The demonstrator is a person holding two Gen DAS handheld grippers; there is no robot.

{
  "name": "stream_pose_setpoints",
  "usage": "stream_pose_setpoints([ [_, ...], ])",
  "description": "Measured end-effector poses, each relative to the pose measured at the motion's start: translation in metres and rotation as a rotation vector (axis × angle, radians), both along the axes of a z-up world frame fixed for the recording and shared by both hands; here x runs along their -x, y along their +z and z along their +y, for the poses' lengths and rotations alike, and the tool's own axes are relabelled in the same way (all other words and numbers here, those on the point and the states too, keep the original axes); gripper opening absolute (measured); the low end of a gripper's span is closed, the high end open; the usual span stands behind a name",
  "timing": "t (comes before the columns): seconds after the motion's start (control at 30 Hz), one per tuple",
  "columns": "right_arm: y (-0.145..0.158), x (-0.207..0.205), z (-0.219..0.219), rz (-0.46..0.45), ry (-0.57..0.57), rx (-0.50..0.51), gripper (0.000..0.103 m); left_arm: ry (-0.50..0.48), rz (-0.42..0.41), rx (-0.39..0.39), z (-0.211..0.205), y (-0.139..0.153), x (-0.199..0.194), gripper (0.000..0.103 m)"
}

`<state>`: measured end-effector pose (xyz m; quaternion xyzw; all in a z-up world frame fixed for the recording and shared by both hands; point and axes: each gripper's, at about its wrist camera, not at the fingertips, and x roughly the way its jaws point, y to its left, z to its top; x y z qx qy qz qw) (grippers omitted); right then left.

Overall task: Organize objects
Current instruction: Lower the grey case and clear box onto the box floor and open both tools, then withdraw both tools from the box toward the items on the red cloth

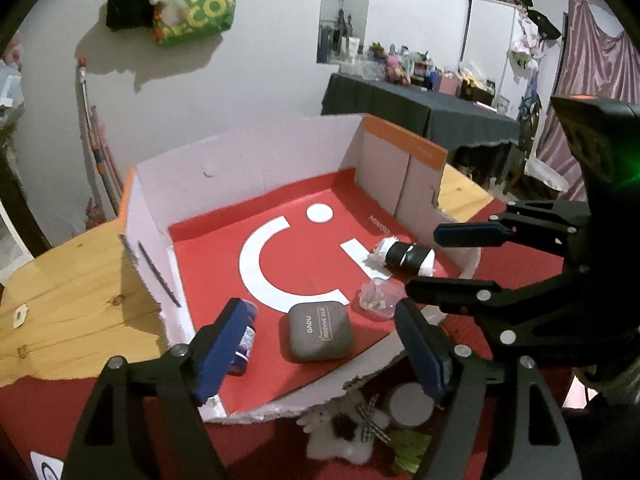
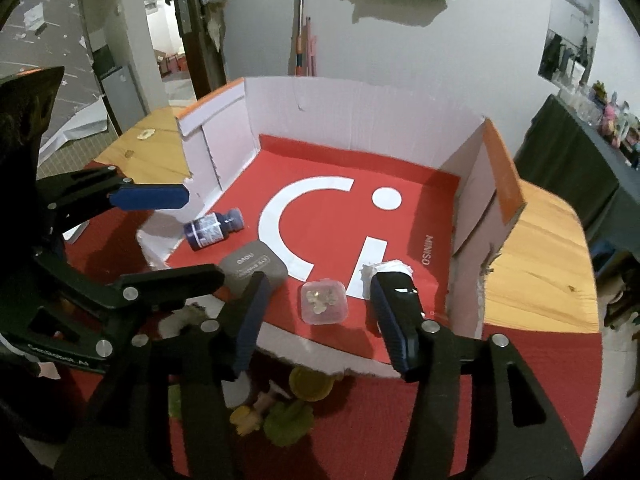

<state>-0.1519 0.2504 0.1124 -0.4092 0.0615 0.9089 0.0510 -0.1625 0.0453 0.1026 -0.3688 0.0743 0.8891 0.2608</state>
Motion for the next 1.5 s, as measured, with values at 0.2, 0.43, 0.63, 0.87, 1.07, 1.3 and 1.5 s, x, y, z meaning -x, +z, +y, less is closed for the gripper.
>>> stream_pose_setpoints([
  [0.2,0.012,-0.017,-0.009,0.043,-0.008,-0.013,0.061,0.044,0.069,-0.019,-0.007,0.013,-0.022,0.085],
  [0.43,0.022,-0.040,-0.016,0.097,-0.043,-0.018,0.071,0.110,0.140,-0.045,-0.016,0.021,-0.042,0.092],
  [0.63,0.026,-0.063,-0.021,0.154,-0.074,-0.012,0.078,0.144,0.172,-0.074,-0.024,0.023,-0.062,0.100],
  [0.87,0.020,-0.087,-0.025,0.189,-0.125,-0.022,0.085,0.178,0.151,-0.099,-0.028,0.010,-0.078,0.103],
  [1.07,0.007,-0.102,-0.023,0.195,-0.172,0.019,0.086,0.228,0.122,-0.120,-0.033,-0.007,-0.089,0.103],
  [1.3,-0.011,-0.117,-0.025,0.192,-0.219,0.025,0.086,0.254,0.074,-0.148,-0.036,-0.026,-0.099,0.103],
  [1.5,-0.029,-0.122,-0.029,0.168,-0.236,0.014,0.086,0.252,0.026,-0.136,-0.032,-0.046,-0.107,0.103],
])
